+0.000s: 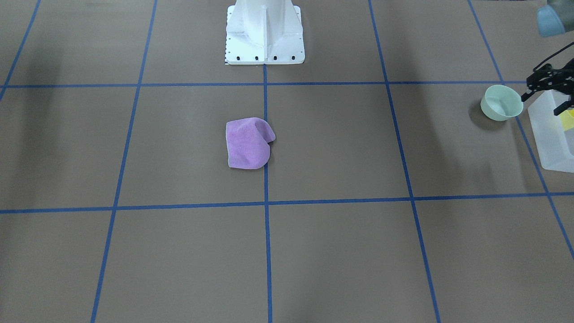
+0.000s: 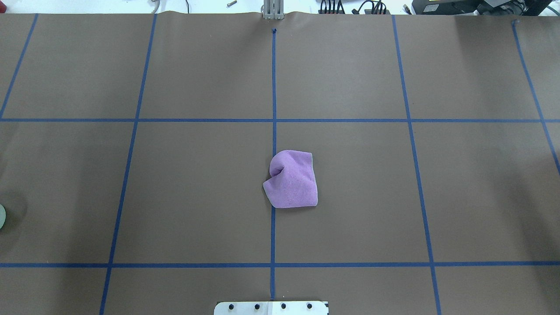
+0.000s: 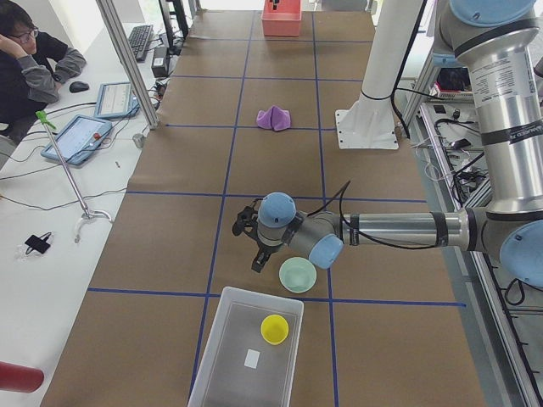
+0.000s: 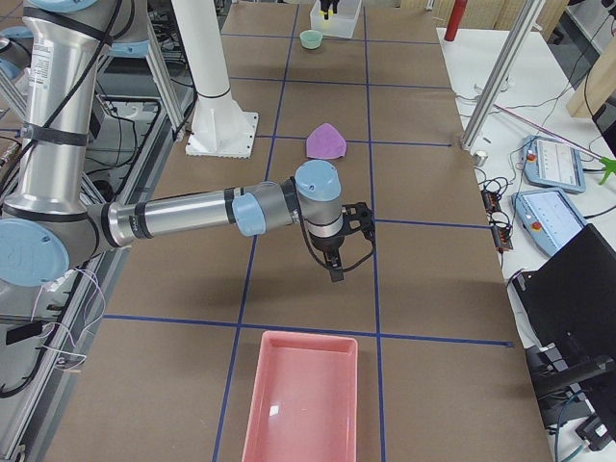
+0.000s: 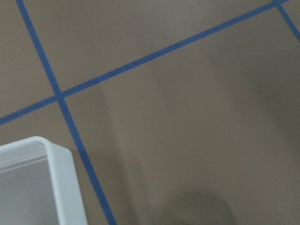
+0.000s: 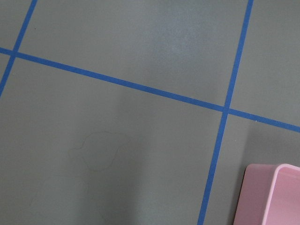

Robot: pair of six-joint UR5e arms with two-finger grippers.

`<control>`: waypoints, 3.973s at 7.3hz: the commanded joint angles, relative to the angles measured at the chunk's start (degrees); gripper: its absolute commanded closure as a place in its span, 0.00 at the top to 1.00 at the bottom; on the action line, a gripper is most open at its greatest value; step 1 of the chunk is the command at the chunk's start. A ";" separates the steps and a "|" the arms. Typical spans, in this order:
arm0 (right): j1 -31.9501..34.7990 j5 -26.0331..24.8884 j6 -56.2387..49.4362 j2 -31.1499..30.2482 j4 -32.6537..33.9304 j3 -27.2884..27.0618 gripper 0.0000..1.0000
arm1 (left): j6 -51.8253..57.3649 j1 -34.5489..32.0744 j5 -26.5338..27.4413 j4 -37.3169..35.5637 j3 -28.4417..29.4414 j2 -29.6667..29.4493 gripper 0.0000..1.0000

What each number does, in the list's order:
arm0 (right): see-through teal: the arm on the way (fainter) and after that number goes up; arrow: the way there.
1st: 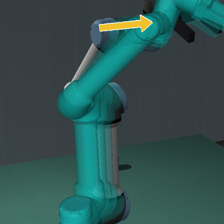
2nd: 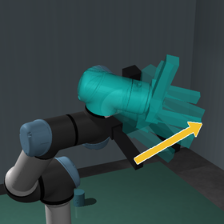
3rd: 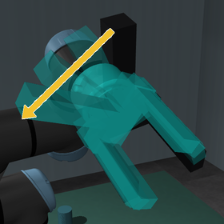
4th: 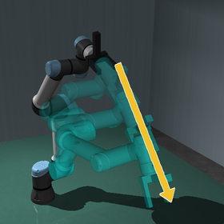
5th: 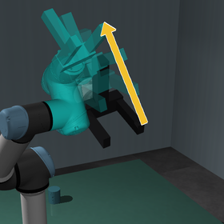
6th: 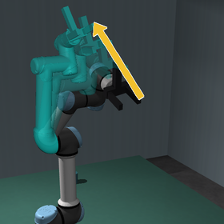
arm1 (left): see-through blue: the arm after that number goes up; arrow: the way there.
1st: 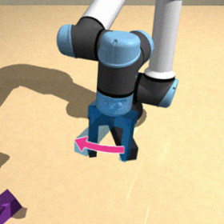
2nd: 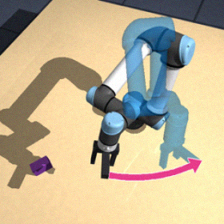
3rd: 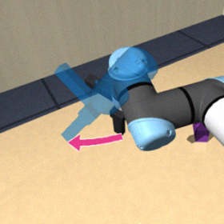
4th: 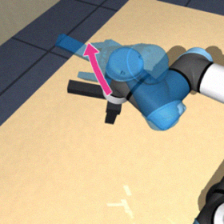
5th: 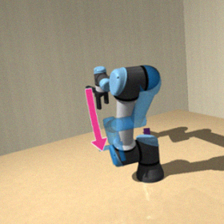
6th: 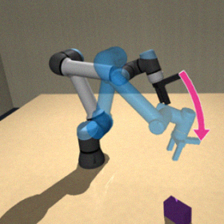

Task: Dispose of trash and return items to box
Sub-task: 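Reach the left gripper to the pale green cup and grasp it, then carry the green cup into the clear box and open the left gripper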

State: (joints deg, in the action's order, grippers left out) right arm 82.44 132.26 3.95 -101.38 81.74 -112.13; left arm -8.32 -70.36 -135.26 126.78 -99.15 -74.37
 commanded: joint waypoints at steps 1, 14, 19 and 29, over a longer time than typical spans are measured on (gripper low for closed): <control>0.00 -0.07 0.00 0.04 0.00 0.16 1.00 | -2.14 5.67 4.38 10.00 7.95 0.10 0.98; 0.00 -0.25 -0.09 0.13 -0.09 0.25 1.00 | 11.22 10.42 0.63 21.93 13.01 1.25 0.00; 0.00 -0.16 0.00 0.13 0.00 0.34 1.00 | 4.89 -4.66 -14.05 12.84 6.71 1.33 0.00; 0.00 -0.16 -0.09 0.13 -0.09 0.60 1.00 | 50.41 -34.84 -0.88 -34.61 31.83 -23.96 0.00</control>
State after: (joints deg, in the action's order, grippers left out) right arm 82.44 132.10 3.88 -101.25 81.68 -111.49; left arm 39.17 -103.58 -136.46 91.29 -77.47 -94.06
